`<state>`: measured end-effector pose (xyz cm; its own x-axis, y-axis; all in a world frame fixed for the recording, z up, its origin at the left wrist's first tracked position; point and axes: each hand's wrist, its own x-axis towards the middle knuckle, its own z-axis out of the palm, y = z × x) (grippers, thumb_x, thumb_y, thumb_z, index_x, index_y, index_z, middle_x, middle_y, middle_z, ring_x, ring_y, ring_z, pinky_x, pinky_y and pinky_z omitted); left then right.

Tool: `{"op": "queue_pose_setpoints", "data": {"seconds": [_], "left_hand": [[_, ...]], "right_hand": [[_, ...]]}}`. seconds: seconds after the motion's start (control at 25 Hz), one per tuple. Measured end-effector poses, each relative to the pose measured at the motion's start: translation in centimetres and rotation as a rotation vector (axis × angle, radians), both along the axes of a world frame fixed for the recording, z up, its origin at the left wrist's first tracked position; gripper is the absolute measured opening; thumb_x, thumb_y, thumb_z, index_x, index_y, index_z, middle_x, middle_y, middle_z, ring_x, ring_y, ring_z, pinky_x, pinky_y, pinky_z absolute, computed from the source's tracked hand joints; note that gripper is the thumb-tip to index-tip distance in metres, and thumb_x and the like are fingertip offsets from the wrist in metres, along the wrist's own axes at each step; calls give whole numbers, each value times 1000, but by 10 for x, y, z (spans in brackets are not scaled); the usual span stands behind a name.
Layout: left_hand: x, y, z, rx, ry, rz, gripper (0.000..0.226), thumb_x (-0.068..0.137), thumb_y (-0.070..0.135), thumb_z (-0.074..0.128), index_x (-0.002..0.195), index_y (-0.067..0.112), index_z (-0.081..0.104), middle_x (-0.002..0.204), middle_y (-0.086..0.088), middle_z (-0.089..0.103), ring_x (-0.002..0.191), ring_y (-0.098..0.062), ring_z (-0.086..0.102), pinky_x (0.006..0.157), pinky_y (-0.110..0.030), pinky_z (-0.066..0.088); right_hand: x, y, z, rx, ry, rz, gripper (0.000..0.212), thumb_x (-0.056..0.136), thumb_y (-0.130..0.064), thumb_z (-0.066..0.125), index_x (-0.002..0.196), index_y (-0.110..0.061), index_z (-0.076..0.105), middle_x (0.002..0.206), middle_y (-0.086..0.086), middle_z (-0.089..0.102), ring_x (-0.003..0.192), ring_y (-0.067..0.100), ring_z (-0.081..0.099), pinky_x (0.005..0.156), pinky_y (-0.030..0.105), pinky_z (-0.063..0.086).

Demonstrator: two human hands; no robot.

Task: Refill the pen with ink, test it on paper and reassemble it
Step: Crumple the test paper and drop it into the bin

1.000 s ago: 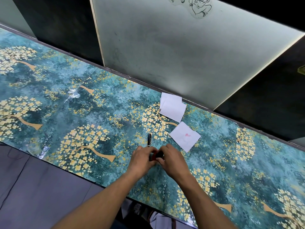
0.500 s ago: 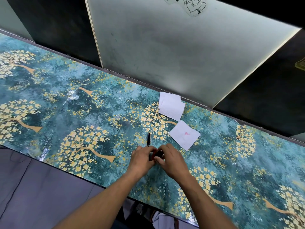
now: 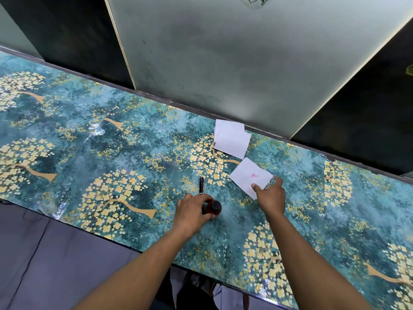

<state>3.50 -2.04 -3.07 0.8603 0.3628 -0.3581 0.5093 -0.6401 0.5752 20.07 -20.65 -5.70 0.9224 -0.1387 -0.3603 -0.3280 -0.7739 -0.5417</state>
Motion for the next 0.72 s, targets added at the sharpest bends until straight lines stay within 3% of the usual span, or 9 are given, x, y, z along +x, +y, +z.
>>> {"op": "queue_pose_setpoints", "data": {"seconds": [0.24, 0.4, 0.72], "left_hand": [[0, -1, -2, 18, -5, -3, 46, 80, 43, 76, 122, 42, 59, 90, 17, 41, 97, -13, 39, 92, -32, 34], [1, -2, -10, 28, 13, 19, 48, 76, 49, 77, 119, 49, 56, 98, 11, 49, 98, -15, 42, 83, -30, 33], [2, -6, -5, 101, 26, 6, 46, 80, 47, 75, 122, 42, 57, 107, 8, 60, 103, -15, 43, 91, -34, 35]], "right_hand": [[15, 15, -7, -78, 35, 83, 75, 78, -34, 79, 138, -28, 34, 129, 18, 56, 112, 41, 59, 87, 47, 51], [16, 20, -10, -1, 27, 134, 64, 90, -18, 64, 144, -30, 32, 122, 17, 65, 104, 40, 63, 78, 41, 49], [-24, 9, 0, 299, -23, 10, 87, 83, -2, 73, 154, -27, 30, 146, 10, 52, 126, 33, 53, 87, 32, 42]]}}
